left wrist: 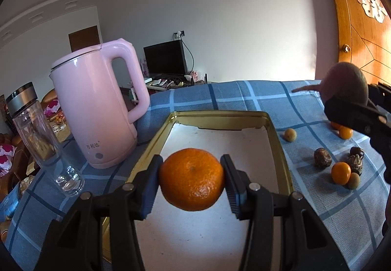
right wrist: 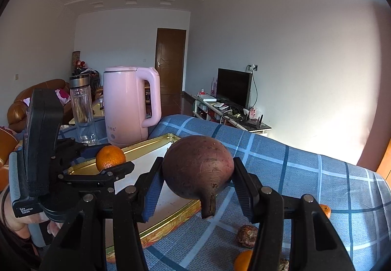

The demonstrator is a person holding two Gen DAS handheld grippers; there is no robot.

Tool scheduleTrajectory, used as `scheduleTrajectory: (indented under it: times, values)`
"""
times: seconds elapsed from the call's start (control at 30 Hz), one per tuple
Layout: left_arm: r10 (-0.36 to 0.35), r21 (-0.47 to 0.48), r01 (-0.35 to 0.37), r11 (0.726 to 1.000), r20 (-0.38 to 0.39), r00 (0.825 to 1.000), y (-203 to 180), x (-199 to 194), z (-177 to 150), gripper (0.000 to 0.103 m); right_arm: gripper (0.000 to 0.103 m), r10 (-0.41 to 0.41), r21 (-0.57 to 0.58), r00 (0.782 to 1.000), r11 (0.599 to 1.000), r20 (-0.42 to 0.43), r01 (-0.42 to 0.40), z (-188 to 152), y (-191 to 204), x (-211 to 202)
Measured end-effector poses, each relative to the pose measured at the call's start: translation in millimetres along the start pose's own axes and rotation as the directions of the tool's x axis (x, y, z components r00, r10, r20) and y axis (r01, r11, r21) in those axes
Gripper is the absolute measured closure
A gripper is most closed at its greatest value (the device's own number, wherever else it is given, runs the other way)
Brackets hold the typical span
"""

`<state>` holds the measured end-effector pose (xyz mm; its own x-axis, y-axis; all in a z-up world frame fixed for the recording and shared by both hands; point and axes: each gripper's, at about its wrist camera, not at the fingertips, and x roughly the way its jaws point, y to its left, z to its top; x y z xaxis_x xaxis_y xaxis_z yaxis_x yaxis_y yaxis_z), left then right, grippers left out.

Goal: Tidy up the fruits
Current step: 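Carry the mandarin and beet in both tools over the gold tin tray, then open both tools to drop the mandarin and beet into the tray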

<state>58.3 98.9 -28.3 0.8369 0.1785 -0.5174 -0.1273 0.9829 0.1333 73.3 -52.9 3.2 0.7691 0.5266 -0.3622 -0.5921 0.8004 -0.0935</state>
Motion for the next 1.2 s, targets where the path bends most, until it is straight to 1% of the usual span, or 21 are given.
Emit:
scheduleTrajectory:
  times: [0.23, 0.47, 0.6, 0.7, 1.07, 1.2]
  values:
    - [0.023, 0.014, -0.022, 1.0, -0.052, 0.998, 12, 18, -2, 0.053, 0.047, 0.032, -0.026, 0.998, 0.999, -0.059, -0.034, -2, 14, 31]
    - [0.053, 0.026, -0.051, 0.998, -0.09, 0.995, 25, 32, -2, 0.053, 0.047, 0.066, -0.049, 0.99, 0.996, -0.126, -0.073, -11, 35, 60]
    - [0.061, 0.044, -0.056, 0.997, -0.112, 0.992, 28, 39, -3, 0.053, 0.047, 0.083, -0.049, 0.984, 0.995, -0.155, -0.091, -14, 43, 71]
    - [0.054, 0.058, -0.047, 0.997, -0.13, 0.99, 28, 43, -4, 0.053, 0.047, 0.097, -0.045, 0.979, 0.993, -0.177, -0.107, -15, 48, 79]
    - [0.07, 0.101, -0.053, 0.993, -0.179, 0.981, 29, 51, -8, 0.053, 0.047, 0.113, -0.03, 0.96, 0.992, -0.255, -0.125, -28, 55, 97]
    - [0.077, 0.104, -0.059, 0.993, -0.177, 0.981, 29, 51, -7, 0.051, 0.047, 0.134, -0.007, 0.954, 0.99, -0.268, -0.141, -31, 53, 100]
